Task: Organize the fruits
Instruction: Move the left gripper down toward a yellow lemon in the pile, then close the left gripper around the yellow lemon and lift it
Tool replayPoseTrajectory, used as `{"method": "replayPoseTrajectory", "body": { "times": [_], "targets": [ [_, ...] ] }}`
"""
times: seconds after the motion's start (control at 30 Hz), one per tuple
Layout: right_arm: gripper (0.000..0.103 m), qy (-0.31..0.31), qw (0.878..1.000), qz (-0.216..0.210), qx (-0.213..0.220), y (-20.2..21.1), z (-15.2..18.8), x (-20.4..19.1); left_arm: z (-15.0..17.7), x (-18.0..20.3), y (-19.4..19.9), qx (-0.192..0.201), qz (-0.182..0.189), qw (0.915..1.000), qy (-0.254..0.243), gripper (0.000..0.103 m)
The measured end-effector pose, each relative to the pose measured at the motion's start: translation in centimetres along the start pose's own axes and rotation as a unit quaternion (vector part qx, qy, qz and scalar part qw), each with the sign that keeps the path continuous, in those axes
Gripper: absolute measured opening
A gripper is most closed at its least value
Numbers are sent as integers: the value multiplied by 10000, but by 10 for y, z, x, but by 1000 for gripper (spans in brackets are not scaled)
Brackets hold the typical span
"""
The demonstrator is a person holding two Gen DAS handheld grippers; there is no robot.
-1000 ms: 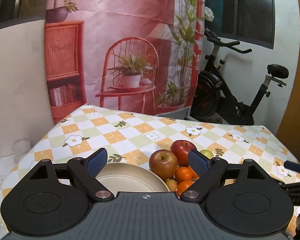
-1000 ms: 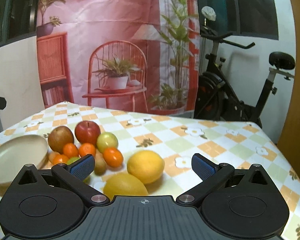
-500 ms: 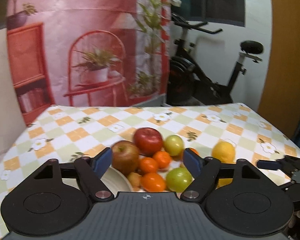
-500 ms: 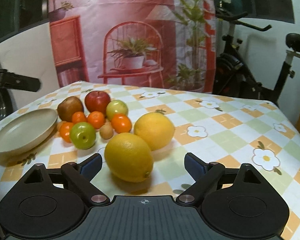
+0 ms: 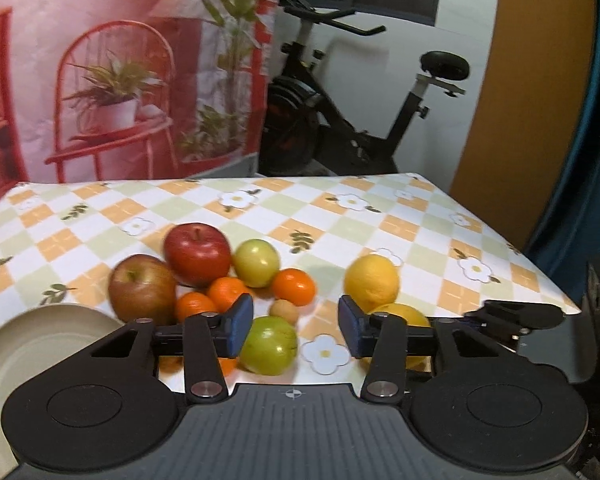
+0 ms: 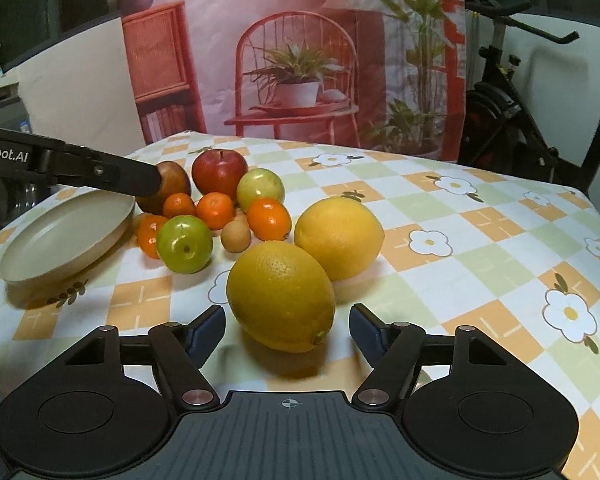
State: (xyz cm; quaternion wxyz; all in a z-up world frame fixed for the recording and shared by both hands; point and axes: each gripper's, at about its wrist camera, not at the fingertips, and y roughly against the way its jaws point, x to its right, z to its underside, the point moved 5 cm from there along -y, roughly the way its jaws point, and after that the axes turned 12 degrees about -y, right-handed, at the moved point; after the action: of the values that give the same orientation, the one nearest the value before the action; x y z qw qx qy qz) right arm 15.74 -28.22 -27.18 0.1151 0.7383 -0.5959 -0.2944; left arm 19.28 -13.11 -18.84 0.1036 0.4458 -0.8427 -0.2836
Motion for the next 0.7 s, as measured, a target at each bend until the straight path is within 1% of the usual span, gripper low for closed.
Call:
{"method": "replayPoseTrajectory", "body": {
  "times": [0.07, 0.27, 0.43, 0.53, 0.7],
  "targets": [
    [61, 35, 10000, -48, -71, -2, 0, 0, 0, 2, -3, 7, 79, 10000, 14, 44],
    [53, 12, 9998, -108, -161, -6, -1, 2, -2, 11, -13, 21, 435, 9990, 70, 44],
    [50, 19, 9997, -155, -208, -9, -1, 2, -2, 23, -22, -4, 847, 9964, 91, 43],
    [50, 50, 9996, -172, -217, -10, -1, 1, 1, 23, -31, -125, 1088, 9934, 343, 43],
    [50, 60, 9996, -169, -216, -10, -1, 0, 3, 25, -43, -256, 1190, 9918, 401, 42]
  ]
}}
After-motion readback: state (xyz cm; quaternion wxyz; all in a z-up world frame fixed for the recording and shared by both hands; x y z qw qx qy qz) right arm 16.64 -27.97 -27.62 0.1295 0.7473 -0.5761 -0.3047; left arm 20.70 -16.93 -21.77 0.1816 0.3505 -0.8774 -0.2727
